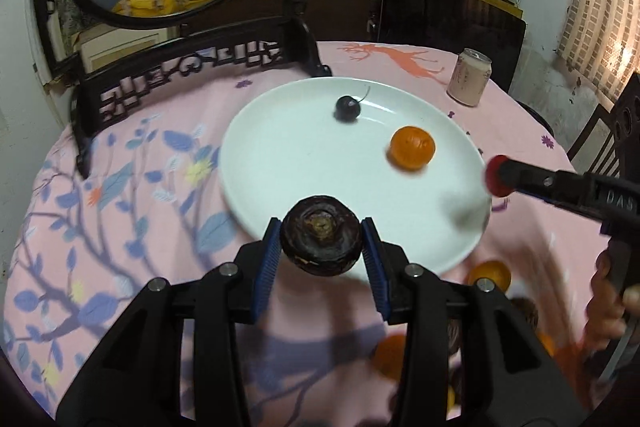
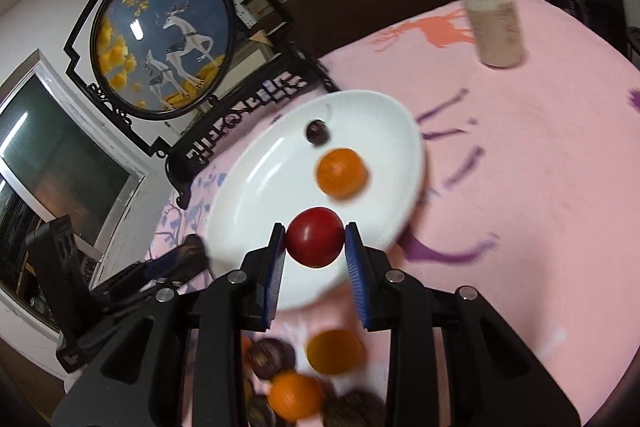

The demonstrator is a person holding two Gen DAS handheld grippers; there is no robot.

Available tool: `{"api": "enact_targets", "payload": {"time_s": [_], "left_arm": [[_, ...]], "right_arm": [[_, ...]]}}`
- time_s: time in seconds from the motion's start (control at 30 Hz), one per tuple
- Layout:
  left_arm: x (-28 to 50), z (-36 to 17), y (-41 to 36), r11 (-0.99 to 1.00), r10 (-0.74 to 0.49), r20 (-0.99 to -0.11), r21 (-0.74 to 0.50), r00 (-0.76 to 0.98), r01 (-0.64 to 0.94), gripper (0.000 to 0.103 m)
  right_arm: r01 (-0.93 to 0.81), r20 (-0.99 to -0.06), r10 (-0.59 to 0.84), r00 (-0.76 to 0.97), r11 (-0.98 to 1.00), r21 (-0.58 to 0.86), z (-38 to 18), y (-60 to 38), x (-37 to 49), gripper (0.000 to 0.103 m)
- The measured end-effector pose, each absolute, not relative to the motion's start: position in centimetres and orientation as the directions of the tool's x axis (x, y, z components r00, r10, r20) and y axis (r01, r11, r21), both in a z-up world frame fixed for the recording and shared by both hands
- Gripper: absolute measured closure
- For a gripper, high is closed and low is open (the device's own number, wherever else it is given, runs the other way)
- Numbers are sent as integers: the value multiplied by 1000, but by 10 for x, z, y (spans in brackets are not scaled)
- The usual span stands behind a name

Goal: Organize fruits
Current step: 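Place red tomato on plate with right tool while left places dark brown fruit, then place an orange on plate with right tool while left places small orange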

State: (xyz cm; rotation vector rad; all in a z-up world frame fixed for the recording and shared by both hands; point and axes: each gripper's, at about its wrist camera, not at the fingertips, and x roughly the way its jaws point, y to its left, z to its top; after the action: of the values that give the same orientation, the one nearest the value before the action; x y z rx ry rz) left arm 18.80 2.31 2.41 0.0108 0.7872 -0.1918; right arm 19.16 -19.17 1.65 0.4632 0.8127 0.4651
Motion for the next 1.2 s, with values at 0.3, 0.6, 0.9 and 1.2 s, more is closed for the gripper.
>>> {"api": "enact_targets", "payload": {"time_s": [0.3, 0.6, 0.9, 1.2], "left_arm": [[186, 12, 27, 979, -189, -712, -84, 677, 186, 43], [149, 1, 32, 985, -141, -721, -30, 679, 172, 22], [118, 1, 21, 971, -179, -707, -15, 685, 238, 13], [121, -8, 11, 962, -154, -729, 44, 667, 270, 3]], "right_arm": [[-215, -563, 546, 620, 809, 548, 11, -198, 190, 49], [-234, -597, 513, 617, 843, 484, 7, -202, 148, 43], [-201, -617, 511, 598, 841, 502, -1, -212, 131, 36], [-189, -630, 520, 577, 835, 517, -6, -213, 134, 36]]}}
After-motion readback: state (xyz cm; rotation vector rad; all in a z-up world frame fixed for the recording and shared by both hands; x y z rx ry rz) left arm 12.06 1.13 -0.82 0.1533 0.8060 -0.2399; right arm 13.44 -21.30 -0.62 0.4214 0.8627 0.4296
